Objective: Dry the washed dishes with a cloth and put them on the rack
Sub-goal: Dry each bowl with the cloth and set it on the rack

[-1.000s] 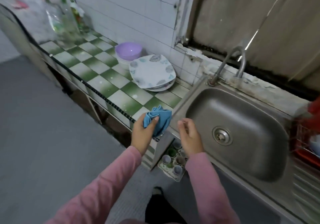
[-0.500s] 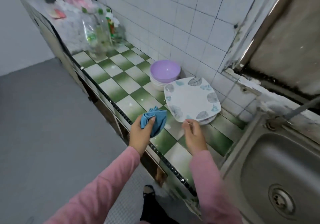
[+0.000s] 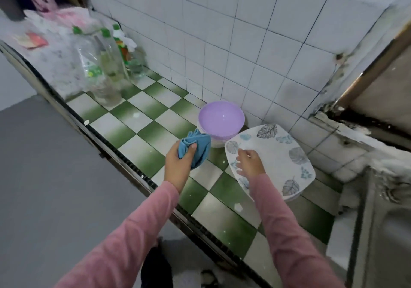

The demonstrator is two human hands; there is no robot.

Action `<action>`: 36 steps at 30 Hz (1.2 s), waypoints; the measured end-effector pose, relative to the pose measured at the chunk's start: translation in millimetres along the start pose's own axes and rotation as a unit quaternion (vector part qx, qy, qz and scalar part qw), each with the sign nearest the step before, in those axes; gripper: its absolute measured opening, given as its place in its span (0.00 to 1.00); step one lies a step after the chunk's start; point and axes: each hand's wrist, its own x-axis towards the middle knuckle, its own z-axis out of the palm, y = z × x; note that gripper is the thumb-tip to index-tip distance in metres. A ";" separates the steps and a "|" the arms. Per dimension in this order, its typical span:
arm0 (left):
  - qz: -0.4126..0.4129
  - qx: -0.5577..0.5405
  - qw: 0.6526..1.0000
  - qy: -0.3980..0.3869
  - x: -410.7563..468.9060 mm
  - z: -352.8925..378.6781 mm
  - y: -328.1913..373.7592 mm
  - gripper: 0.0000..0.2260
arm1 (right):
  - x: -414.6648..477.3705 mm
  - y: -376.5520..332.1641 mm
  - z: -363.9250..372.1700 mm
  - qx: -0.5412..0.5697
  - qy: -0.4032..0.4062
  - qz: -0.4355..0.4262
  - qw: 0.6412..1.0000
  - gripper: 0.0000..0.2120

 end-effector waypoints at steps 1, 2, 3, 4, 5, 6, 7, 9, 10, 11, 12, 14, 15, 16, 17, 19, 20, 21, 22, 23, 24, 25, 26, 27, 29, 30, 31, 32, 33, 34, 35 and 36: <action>-0.002 0.006 1.000 -0.010 14.6 -4.4 1.2 0.03 | 8.5 -5.8 10.4 0.017 0.009 0.012 1.000 0.22; -0.004 0.014 1.000 -0.020 29.1 -9.7 2.8 0.03 | 16.4 -12.6 21.1 0.039 0.021 0.020 0.999 0.21; -0.007 0.023 0.999 -0.031 42.4 -15.3 4.7 0.02 | 23.0 -19.7 30.3 0.061 0.035 0.029 0.997 0.20; -0.009 0.028 0.999 -0.042 54.9 -21.5 6.7 0.03 | 28.9 -27.0 38.5 0.081 0.049 0.041 0.995 0.19; -0.010 0.032 0.998 -0.057 67.2 -28.3 8.6 0.03 | 34.5 -33.8 46.5 0.096 0.062 0.056 0.992 0.19; -0.013 0.036 0.997 -0.073 78.4 -35.9 10.5 0.02 | 39.4 -39.3 54.2 0.105 0.076 0.073 0.989 0.21; -0.010 0.039 0.995 -0.089 89.6 -43.2 12.6 0.02 | 43.9 -45.7 61.5 0.112 0.088 0.089 0.986 0.24; 0.000 0.047 0.992 -0.113 109.5 -55.0 17.3 0.02 | 52.9 -55.8 73.7 0.114 0.109 0.111 0.981 0.30; 0.001 0.053 0.991 -0.123 119.1 -58.9 19.9 0.02 | 56.1 -59.8 79.0 0.103 0.120 0.120 0.980 0.33; 0.002 0.057 0.990 -0.132 128.7 -61.0 21.6 0.03 | 58.4 -63.2 83.5 0.095 0.128 0.127 0.979 0.33; 0.003 0.060 0.988 -0.143 137.0 -61.4 24.1 0.05 | 60.9 -65.9 86.6 0.089 0.136 0.131 0.978 0.33; -0.006 0.070 0.985 -0.157 149.9 -59.1 29.3 0.06 | 65.0 -68.9 89.5 0.077 0.149 0.135 0.977 0.31; -0.013 0.072 0.984 -0.161 155.3 -57.3 30.7 0.06 | 66.6 -70.1 89.8 0.074 0.155 0.140 0.975 0.30; -0.018 0.068 0.984 -0.164 160.5 -55.3 31.0 0.05 | 69.6 -70.7 89.4 0.072 0.162 0.145 0.974 0.30; -0.020 0.065 0.983 -0.169 165.6 -53.5 30.0 0.04 | 73.0 -70.8 88.9 0.071 0.167 0.149 0.972 0.29; -0.017 0.067 0.981 -0.181 174.9 -48.8 28.3 0.03 | 80.3 -69.8 89.1 0.085 0.170 0.162 0.968 0.28; -0.015 0.068 0.981 -0.183 179.6 -46.5 27.1 0.02 | 83.5 -69.0 89.6 0.098 0.172 0.170 0.965 0.28; -0.015 0.069 0.981 -0.182 184.1 -43.8 25.6 0.02 | 86.9 -67.6 90.5 0.107 0.172 0.176 0.963 0.27; -0.017 0.068 0.981 -0.180 188.1 -40.4 25.4 0.03 | 90.4 -66.3 90.2 0.108 0.173 0.179 0.963 0.27; -0.021 0.067 0.982 -0.177 191.5 -37.0 25.4 0.03 | 92.9 -65.1 89.5 0.102 0.174 0.180 0.963 0.25; -0.024 0.065 0.982 -0.176 194.4 -33.8 25.4 0.03 | 95.0 -64.3 88.3 0.097 0.177 0.180 0.963 0.24; -0.025 0.065 0.982 -0.178 197.6 -30.3 25.2 0.02 | 97.5 -63.9 86.9 0.095 0.181 0.179 0.962 0.24; -0.025 0.068 0.980 -0.183 200.7 -27.0 25.2 0.02 | 97.8 -64.9 85.8 0.097 0.184 0.176 0.962 0.24; -0.024 0.073 0.979 -0.188 203.6 -23.8 25.2 0.03 | 97.4 -66.5 85.2 0.099 0.187 0.172 0.962 0.24; -0.020 0.077 0.977 -0.196 210.0 -16.6 25.4 0.05 | 97.0 -70.3 84.5 0.092 0.188 0.165 0.964 0.25; -0.020 0.077 0.977 -0.196 212.1 -13.8 25.3 0.05 | 97.2 -70.9 83.8 0.084 0.186 0.163 0.965 0.25; -0.019 0.074 0.978 -0.196 213.9 -10.8 25.0 0.04 | 98.4 -71.6 82.8 0.076 0.186 0.160 0.967 0.25; -0.017 0.069 0.978 -0.196 216.0 -8.6 24.3 0.03 | 99.4 -72.4 81.6 0.065 0.184 0.156 0.968 0.25; -0.016 0.065 0.978 -0.196 217.9 -6.7 23.6 0.02 | 100.6 -72.9 79.8 0.048 0.182 0.151 0.970 0.25; -0.015 0.064 0.979 -0.195 219.6 -5.0 23.2 0.02 | 100.4 -73.9 77.8 0.029 0.179 0.147 0.972 0.24; -0.011 0.063 0.978 -0.196 221.1 -2.7 23.4 0.02 | 99.8 -75.6 75.4 0.013 0.177 0.141 0.974 0.24; -0.007 0.062 0.978 -0.197 222.9 -0.4 23.2 0.03 | 98.2 -77.5 72.8 0.001 0.178 0.135 0.975 0.24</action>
